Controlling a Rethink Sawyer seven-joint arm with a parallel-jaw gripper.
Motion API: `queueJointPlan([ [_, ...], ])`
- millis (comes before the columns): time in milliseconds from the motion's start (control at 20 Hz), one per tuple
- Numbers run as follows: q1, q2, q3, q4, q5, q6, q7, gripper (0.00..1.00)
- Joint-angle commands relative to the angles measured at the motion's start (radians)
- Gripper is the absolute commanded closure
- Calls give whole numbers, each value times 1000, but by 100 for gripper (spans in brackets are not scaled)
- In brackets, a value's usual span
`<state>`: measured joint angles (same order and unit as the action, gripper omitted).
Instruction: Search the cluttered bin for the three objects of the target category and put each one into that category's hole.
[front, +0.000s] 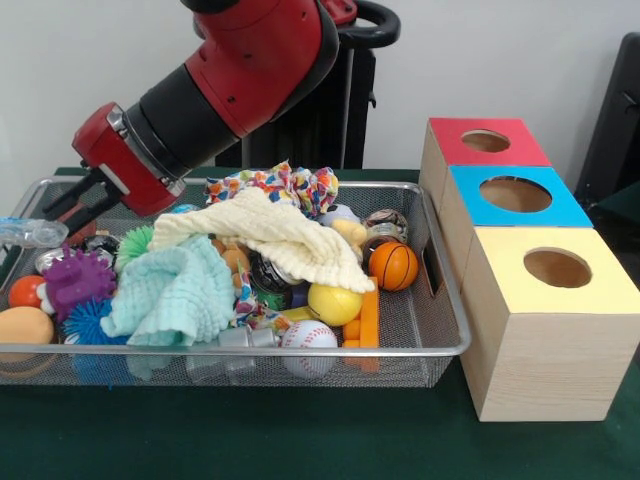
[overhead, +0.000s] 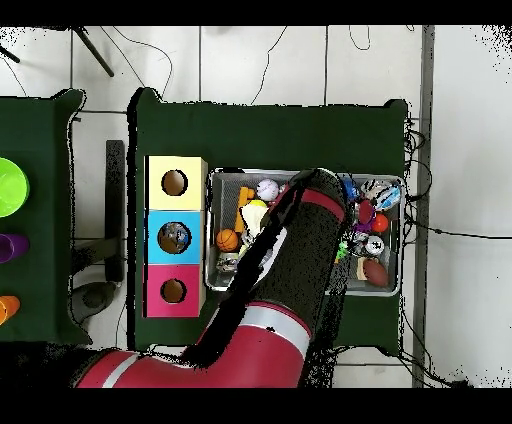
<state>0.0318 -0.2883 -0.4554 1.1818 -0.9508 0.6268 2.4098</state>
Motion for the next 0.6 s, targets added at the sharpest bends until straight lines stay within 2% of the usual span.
queueJointPlan([
  [50, -2, -7, 99, 94, 10, 46, -224, 100],
  [600, -6, -34, 122, 130, 45, 57, -216, 100],
])
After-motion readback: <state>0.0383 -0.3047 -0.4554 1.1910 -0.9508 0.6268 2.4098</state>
